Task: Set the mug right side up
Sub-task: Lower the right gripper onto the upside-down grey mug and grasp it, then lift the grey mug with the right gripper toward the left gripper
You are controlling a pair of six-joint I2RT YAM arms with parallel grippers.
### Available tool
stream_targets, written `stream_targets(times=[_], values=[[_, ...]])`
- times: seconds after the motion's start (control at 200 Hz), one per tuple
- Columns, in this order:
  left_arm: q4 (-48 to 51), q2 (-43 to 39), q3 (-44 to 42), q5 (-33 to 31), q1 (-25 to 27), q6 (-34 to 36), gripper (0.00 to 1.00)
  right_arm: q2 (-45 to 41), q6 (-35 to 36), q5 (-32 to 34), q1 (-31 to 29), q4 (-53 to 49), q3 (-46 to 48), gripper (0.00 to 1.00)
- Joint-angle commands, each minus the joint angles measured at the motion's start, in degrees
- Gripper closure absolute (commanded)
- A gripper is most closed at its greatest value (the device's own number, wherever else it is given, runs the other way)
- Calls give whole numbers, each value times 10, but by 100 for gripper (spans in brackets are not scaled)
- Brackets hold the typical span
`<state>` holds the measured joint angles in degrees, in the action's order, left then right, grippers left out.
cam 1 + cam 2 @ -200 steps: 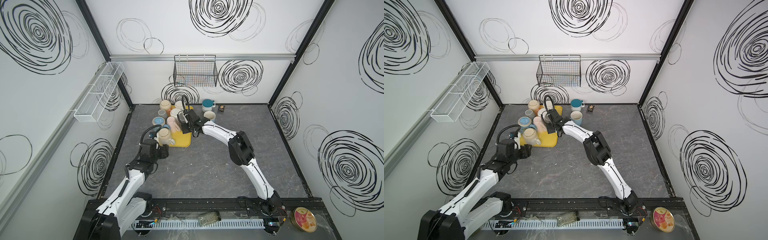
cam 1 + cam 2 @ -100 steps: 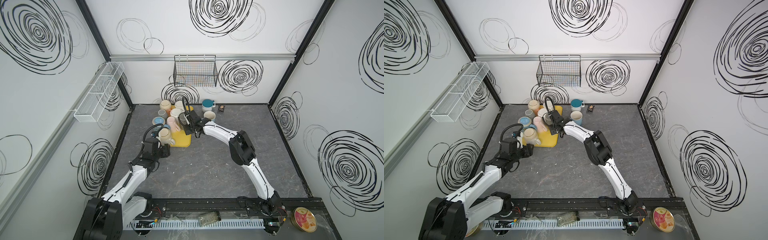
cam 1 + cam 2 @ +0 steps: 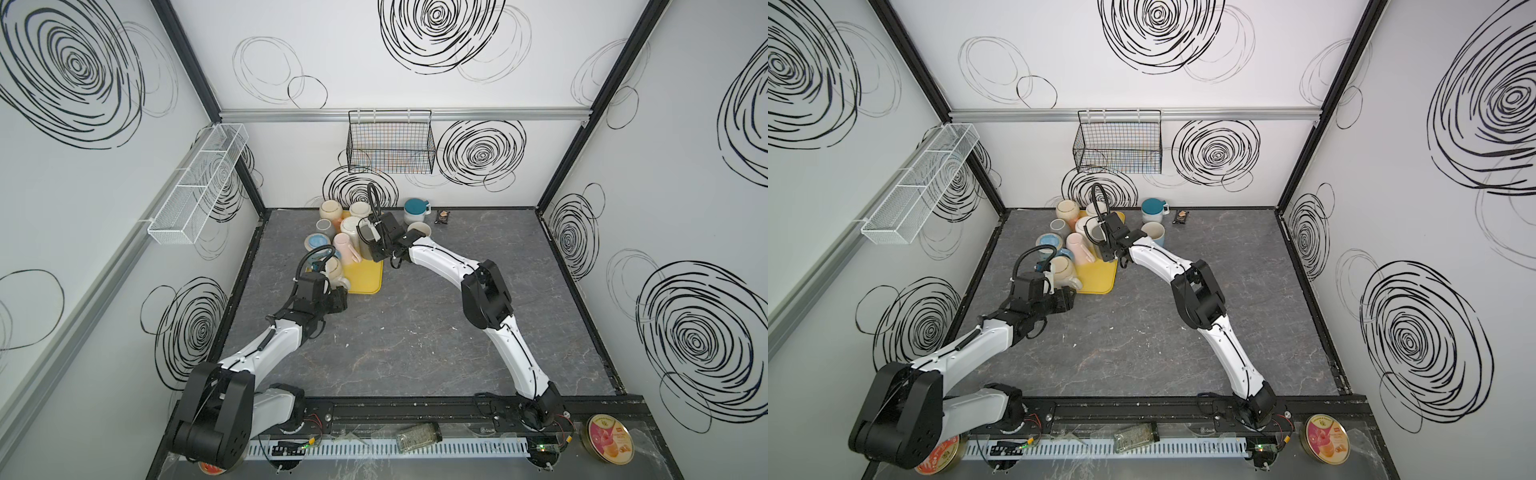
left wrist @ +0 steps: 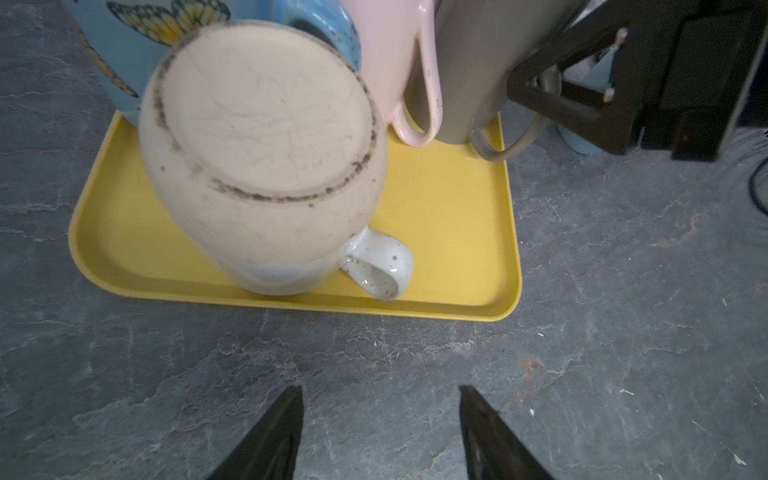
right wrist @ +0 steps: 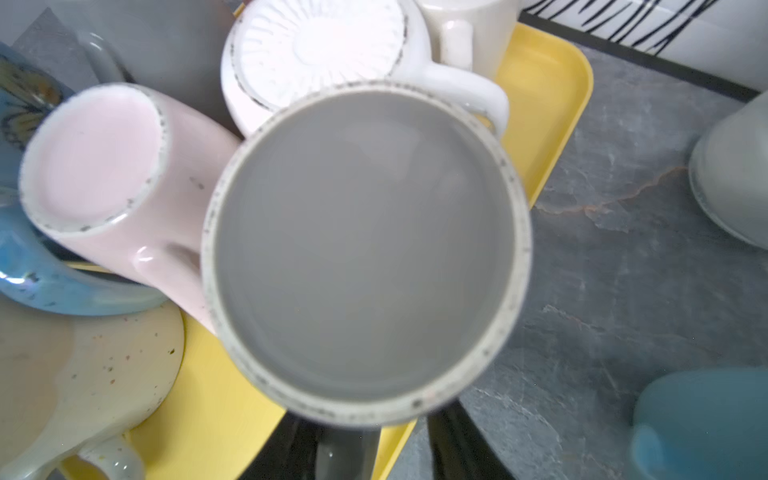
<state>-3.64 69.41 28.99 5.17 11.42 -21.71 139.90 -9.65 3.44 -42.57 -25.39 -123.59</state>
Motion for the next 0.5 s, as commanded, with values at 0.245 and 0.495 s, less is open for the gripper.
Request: stream_targets(times=[0.245,0.495], values=[[-24,-6,16,2,9,-8,37,-20,64,13,-12,-38,-14,92],[-29,-32,9,1,10,-9,37,-54,73,62,-31,-52,7,100]])
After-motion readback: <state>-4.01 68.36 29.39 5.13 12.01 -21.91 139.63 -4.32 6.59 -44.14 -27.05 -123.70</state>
